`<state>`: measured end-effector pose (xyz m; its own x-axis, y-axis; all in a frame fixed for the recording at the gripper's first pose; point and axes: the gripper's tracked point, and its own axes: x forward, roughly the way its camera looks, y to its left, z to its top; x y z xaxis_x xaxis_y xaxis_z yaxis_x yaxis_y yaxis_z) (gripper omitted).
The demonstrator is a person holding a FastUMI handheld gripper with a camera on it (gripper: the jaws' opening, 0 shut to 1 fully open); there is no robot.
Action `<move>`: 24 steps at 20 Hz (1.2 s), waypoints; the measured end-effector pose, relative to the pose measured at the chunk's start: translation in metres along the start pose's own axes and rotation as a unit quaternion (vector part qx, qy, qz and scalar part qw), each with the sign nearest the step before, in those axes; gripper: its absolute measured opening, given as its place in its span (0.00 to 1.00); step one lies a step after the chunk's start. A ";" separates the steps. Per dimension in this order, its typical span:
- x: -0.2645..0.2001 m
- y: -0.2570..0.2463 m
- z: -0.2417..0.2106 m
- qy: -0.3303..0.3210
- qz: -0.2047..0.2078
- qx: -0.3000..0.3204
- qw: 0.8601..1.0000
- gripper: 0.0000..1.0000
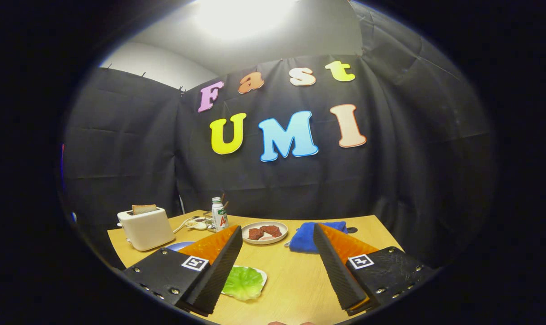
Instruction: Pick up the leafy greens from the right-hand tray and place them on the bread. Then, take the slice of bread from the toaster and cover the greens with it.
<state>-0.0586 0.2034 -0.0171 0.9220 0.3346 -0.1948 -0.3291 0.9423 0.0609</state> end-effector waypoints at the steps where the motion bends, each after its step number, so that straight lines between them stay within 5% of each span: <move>1: 0.002 0.000 -0.005 0.008 -0.001 0.001 1.000 0.97; 12: 0.005 0.020 -0.029 0.098 -0.029 -0.011 0.995 0.97; 24: 0.034 0.082 -0.079 0.274 0.035 0.030 0.961 0.97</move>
<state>-0.0706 0.2914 -0.0955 0.6466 0.3580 -0.6736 -0.3581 0.9221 0.1463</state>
